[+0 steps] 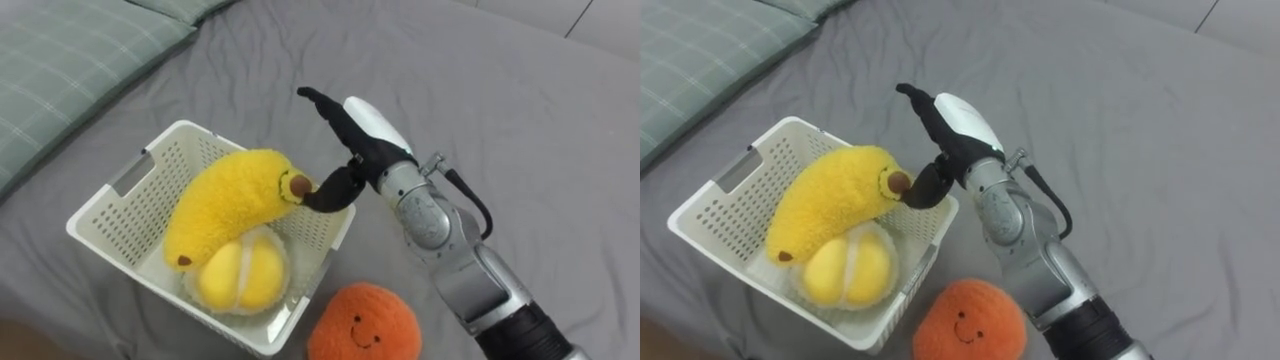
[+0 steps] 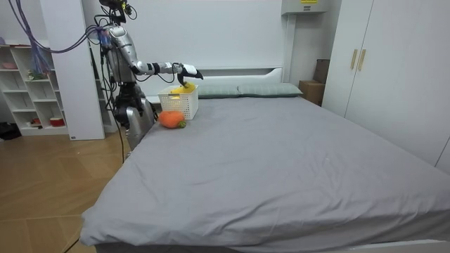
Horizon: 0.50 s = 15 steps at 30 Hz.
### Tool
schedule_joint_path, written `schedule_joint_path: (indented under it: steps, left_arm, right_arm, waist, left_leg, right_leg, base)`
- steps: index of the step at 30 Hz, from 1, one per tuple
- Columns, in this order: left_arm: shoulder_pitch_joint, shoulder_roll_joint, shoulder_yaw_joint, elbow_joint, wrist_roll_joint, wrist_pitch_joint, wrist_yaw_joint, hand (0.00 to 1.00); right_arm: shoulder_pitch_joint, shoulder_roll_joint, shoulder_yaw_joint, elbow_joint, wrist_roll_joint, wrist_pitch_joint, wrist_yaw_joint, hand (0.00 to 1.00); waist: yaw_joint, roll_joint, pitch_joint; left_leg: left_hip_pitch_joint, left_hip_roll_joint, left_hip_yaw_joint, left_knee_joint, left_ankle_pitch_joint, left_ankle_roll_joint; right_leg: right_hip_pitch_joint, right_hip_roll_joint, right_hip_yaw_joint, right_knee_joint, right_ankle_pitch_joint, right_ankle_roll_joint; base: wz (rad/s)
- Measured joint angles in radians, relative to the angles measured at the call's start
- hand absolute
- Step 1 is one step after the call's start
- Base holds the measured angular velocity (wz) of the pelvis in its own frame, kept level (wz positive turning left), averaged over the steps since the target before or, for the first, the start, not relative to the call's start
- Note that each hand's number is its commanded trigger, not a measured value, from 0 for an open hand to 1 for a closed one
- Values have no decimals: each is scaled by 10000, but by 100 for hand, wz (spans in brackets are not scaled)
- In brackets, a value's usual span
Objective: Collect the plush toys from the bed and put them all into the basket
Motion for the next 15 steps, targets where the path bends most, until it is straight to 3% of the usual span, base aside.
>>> schedule_joint_path:
  steps: [3,8,15]
  left_arm:
    - [64,-3,15,44,-207,-46,13,0]
    - [444,-5,450,42,-185,-92,12,0]
    - [639,-16,887,28,-101,-178,46,0]
  right_arm:
    - [6,-24,-446,436,768,-102,-69,0]
    - [56,-100,-1463,355,1031,-242,-378,0]
    - [1183,-611,-2343,-389,1573,-661,-908,0]
  waist:
    - [-86,8,7]
    - [-535,14,8]
    - [-1171,61,-20]
  left_leg:
    - [35,-5,1,3,-1,0]
    - [40,-3,74,5,-5,2]
    - [208,27,306,-44,-13,10]
  right_leg:
    - [50,-6,45,18,0,0]
    - [16,-3,121,17,1,-1]
    - [28,89,491,4,5,-6]
  base:
    - [0]
    - [-4]
    - [-9]
